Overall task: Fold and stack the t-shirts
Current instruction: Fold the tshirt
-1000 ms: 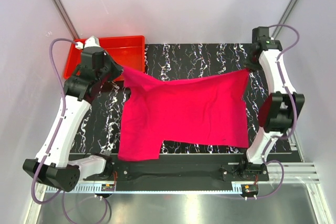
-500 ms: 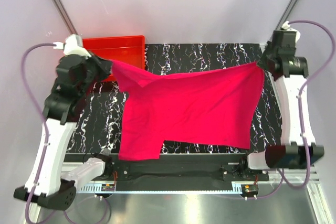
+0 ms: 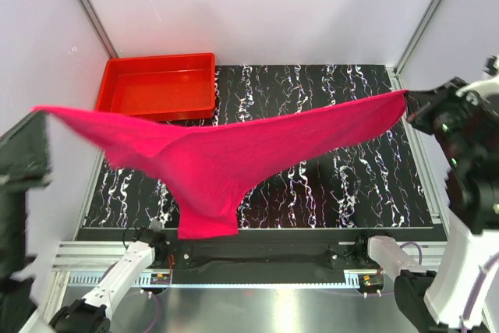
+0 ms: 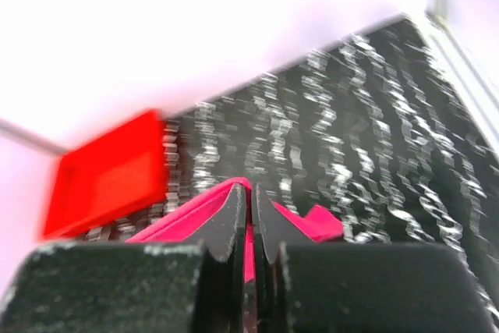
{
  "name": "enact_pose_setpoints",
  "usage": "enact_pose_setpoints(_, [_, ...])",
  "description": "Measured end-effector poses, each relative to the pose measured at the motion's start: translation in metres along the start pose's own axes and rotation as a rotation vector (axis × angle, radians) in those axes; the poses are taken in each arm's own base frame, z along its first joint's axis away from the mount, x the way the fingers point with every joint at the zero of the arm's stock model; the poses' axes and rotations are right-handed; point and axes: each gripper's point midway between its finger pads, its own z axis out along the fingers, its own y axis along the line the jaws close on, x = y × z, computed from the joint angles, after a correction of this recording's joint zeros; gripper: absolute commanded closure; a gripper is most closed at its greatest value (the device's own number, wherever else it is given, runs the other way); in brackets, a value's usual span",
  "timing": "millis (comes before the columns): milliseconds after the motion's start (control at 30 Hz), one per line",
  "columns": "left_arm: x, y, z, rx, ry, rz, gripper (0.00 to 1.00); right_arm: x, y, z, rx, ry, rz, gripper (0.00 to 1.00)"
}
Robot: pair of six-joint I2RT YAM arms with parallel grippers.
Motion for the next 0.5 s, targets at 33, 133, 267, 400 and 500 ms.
enact_pose_setpoints(33, [-0.014, -0.006, -0.009, 0.02, -0.034, -0.004, 1.0, -0.006, 0.008, -0.013, -0.032, -0.013, 0.007, 1.0])
enact_pose_setpoints(133, [-0.043, -0.017, -0.032, 0.061, -0.108, -0.013, 1.0, -0.027, 0.03, -0.055, -0.133, -0.079, 0.012, 1.0])
enact_pose_setpoints(267, [-0.061, -0.02, -0.057, 0.09, -0.158, -0.016, 1.0, -0.045, 0.047, -0.109, -0.228, -0.175, 0.003, 1.0])
enact_pose_setpoints(400, [-0.073, -0.021, -0.071, 0.116, -0.195, -0.016, 1.0, -0.054, 0.053, -0.147, -0.276, -0.256, -0.003, 1.0])
enact_pose_setpoints(500, [-0.074, -0.023, -0.063, 0.127, -0.216, -0.02, 1.0, -0.043, 0.048, -0.137, -0.265, -0.235, 0.011, 1.0])
